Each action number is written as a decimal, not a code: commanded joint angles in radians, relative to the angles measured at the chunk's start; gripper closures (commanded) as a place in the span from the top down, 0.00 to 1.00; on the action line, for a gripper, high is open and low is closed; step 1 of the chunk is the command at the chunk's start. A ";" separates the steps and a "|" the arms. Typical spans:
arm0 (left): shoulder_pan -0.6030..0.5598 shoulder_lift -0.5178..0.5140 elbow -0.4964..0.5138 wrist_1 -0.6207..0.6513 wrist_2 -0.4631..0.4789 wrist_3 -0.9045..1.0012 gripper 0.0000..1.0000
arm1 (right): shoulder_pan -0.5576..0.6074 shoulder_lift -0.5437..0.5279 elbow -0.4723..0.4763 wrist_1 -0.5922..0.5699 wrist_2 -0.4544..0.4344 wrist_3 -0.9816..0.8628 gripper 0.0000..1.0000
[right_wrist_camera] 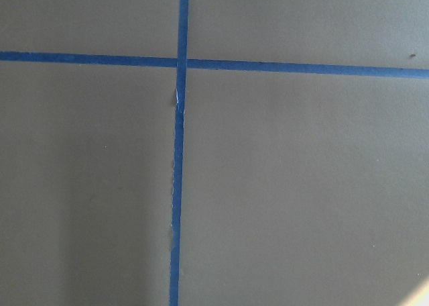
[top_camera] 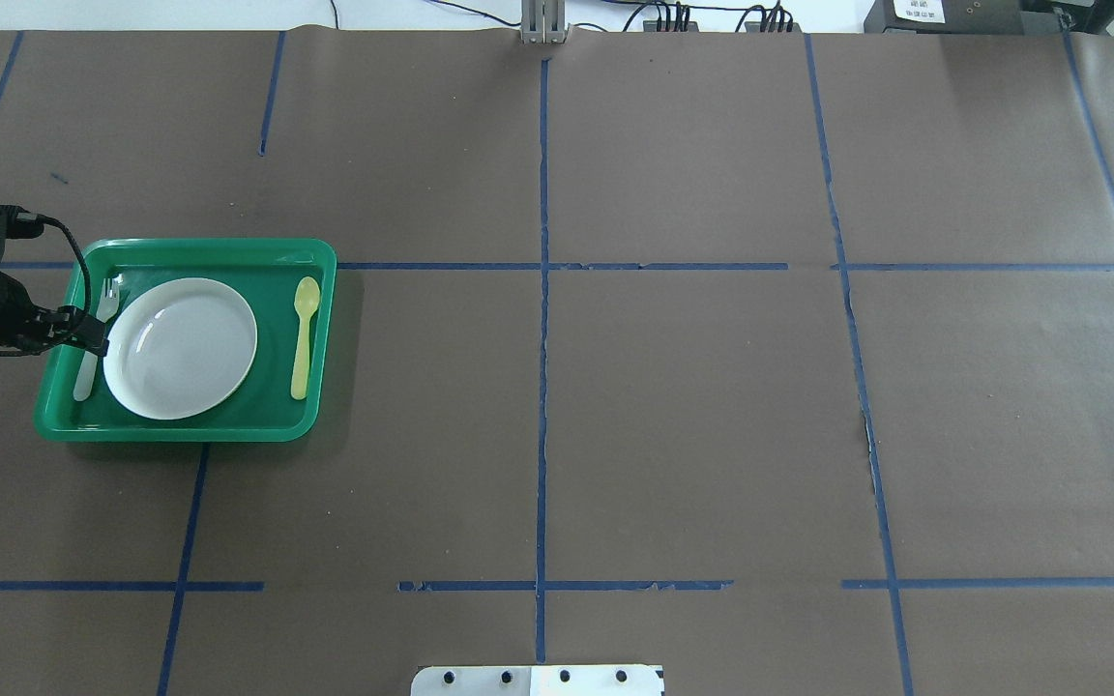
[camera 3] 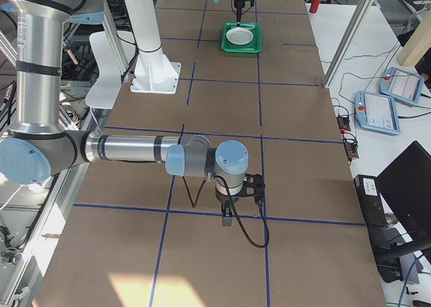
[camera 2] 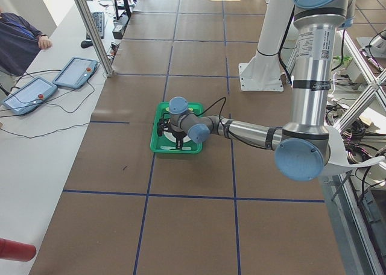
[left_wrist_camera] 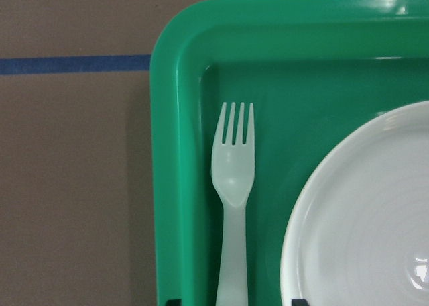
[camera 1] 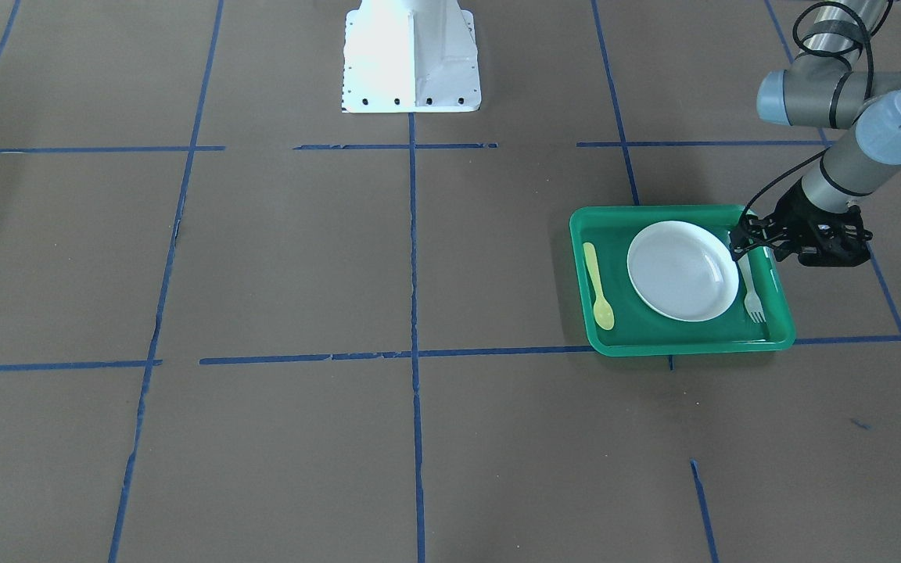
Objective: Place fork
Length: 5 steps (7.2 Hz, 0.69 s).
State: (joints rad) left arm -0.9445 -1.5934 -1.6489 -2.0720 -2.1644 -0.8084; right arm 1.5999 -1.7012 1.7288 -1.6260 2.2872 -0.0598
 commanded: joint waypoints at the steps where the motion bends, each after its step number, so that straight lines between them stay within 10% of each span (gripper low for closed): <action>1: -0.066 0.018 -0.015 0.006 -0.005 0.000 1.00 | 0.000 0.000 0.000 0.000 0.000 0.000 1.00; 5: -0.374 0.122 -0.048 0.204 -0.117 0.538 1.00 | 0.000 0.000 0.000 0.000 0.000 0.000 1.00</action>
State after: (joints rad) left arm -1.2132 -1.4883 -1.6826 -1.9752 -2.2740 -0.4698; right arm 1.5999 -1.7012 1.7288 -1.6260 2.2872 -0.0598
